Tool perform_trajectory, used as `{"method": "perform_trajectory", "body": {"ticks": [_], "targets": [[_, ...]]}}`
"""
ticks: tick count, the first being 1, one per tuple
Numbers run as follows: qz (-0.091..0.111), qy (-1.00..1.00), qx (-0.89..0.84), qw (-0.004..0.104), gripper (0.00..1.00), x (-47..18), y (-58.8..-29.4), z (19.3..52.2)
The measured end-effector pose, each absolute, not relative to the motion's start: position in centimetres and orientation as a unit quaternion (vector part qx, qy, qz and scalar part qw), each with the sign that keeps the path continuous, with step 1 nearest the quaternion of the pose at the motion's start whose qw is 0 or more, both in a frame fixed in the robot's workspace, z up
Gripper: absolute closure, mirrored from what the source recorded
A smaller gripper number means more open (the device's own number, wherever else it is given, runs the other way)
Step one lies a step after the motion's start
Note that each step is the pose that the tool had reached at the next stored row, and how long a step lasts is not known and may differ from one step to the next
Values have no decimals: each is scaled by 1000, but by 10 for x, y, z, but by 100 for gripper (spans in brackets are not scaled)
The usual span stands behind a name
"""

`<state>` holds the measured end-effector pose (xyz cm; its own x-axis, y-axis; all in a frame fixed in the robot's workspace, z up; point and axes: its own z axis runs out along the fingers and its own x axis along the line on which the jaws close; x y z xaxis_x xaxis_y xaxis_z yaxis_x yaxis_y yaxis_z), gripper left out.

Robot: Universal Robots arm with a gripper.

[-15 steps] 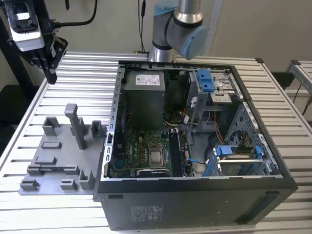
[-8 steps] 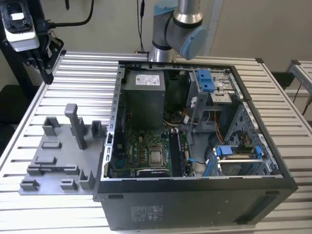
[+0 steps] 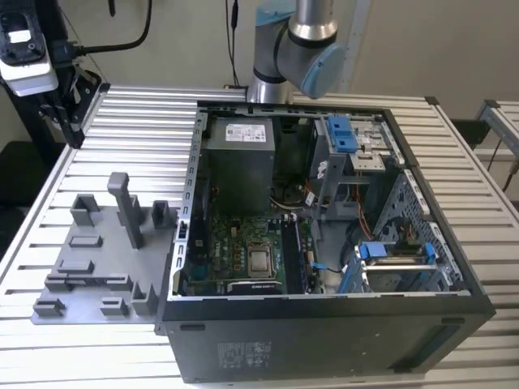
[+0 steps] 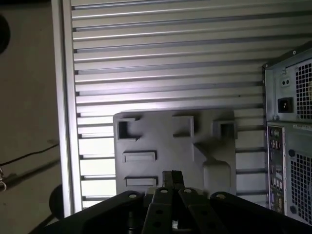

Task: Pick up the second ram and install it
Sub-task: 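Reach for the second ram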

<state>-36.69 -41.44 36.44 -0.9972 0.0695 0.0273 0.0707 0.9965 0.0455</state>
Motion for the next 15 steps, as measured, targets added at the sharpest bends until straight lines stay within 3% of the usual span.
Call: {"method": "perform_trajectory", "body": {"ticks": [15], "targets": [[-23, -999, -35, 13, 89, -371, -458, 357]]}}
